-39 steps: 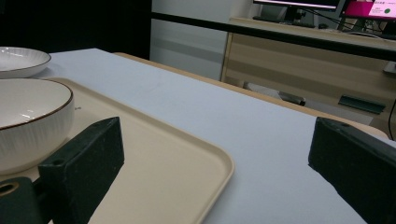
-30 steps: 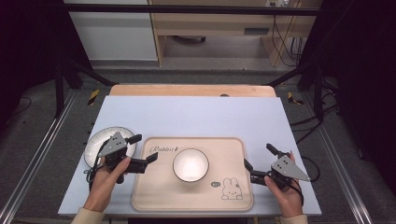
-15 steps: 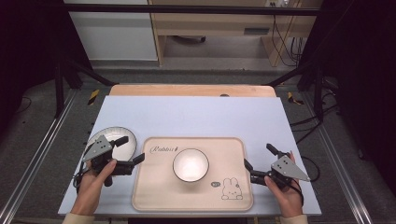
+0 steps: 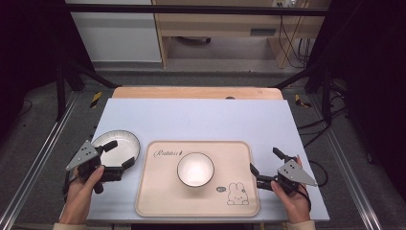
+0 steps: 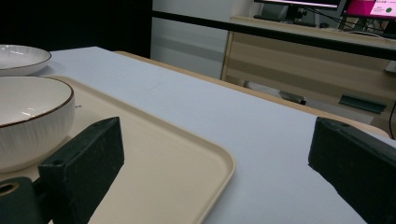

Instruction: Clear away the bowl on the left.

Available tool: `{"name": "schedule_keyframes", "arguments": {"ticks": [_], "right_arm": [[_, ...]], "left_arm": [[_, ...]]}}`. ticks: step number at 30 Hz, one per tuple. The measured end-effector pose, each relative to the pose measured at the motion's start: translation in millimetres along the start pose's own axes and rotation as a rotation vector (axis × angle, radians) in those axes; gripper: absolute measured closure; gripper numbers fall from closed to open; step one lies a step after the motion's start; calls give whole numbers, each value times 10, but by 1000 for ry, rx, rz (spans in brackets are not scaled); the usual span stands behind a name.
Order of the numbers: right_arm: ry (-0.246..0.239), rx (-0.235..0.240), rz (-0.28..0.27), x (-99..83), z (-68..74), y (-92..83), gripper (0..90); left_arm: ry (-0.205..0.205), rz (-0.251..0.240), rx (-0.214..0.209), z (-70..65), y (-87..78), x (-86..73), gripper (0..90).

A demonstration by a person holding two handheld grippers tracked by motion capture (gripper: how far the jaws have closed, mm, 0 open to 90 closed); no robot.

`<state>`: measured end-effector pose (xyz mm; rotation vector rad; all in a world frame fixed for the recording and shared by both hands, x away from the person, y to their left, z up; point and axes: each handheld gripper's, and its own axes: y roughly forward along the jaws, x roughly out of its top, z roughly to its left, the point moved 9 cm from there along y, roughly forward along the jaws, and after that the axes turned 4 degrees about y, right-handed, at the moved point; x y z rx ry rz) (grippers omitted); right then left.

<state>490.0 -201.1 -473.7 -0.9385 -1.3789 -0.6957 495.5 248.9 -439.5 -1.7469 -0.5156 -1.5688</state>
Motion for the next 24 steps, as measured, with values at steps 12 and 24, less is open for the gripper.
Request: {"name": "schedule_keyframes", "arguments": {"ticks": [12, 24], "right_arm": [[0, 5, 2, -4, 6, 0, 36], [-5, 14, 2, 2, 18, 7, 36]], "left_arm": [[6, 12, 30, 49, -95, -218, 42], [6, 88, 37, -33, -32, -385, 44]]}}
